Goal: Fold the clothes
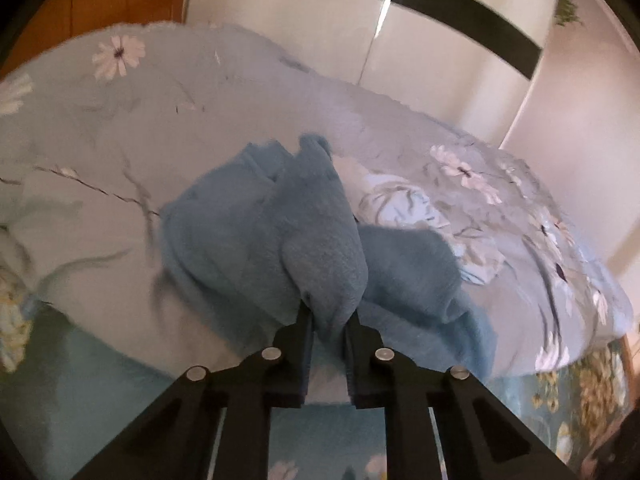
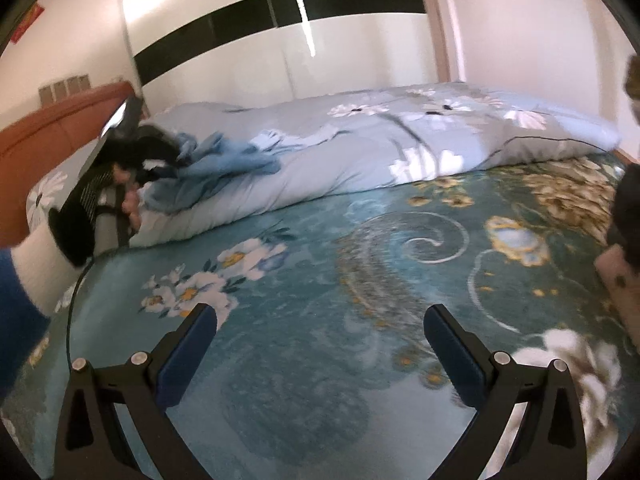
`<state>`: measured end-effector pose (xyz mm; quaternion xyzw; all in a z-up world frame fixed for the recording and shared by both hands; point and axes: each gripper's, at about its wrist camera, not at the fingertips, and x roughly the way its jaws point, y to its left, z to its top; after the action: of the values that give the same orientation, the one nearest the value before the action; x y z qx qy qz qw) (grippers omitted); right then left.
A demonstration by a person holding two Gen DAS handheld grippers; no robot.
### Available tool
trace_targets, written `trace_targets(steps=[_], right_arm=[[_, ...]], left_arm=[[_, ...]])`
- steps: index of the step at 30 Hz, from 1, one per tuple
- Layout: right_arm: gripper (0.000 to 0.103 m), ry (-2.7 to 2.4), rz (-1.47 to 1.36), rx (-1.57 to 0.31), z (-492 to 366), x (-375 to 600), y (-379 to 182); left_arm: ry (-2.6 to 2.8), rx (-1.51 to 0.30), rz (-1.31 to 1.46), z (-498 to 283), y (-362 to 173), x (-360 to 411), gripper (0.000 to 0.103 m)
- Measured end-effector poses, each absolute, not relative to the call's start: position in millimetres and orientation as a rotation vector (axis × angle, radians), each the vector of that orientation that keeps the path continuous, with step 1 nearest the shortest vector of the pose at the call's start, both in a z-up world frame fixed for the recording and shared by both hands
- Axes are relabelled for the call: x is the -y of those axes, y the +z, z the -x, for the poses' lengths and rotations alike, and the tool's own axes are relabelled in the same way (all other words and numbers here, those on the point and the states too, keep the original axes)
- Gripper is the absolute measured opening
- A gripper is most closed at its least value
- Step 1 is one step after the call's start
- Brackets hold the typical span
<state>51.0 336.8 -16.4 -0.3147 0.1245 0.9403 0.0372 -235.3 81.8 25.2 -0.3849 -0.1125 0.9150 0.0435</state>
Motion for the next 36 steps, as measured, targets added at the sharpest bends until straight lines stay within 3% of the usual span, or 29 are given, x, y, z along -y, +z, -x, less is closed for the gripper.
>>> trace_targets(steps=[12,15,21,28,36], right_arm=[[0.103,2.951,0.857,-0.391,-103,-324,27],[0.103,3.004,0.878,-0.4,-105,-306,32],[0.103,3.139,0.989,-0.453,-100,-258,28],[0.103,3.18,1.211,-0.424,-84,-207,-3],[0.103,3.203,1.434,-0.181,-61,-135,-25]], left_arm=[[2.672,0.295,0.836,-27,94,56,0.012],[2.716,0.201,0.802,-69,102,73,0.012],[2.763,0.125,1.009,-101,56,103,0.013],[2.764,0.331,1.19,-113,4,144,0.013],[2.712,0.26,1.143,-119,6,130,0.014]])
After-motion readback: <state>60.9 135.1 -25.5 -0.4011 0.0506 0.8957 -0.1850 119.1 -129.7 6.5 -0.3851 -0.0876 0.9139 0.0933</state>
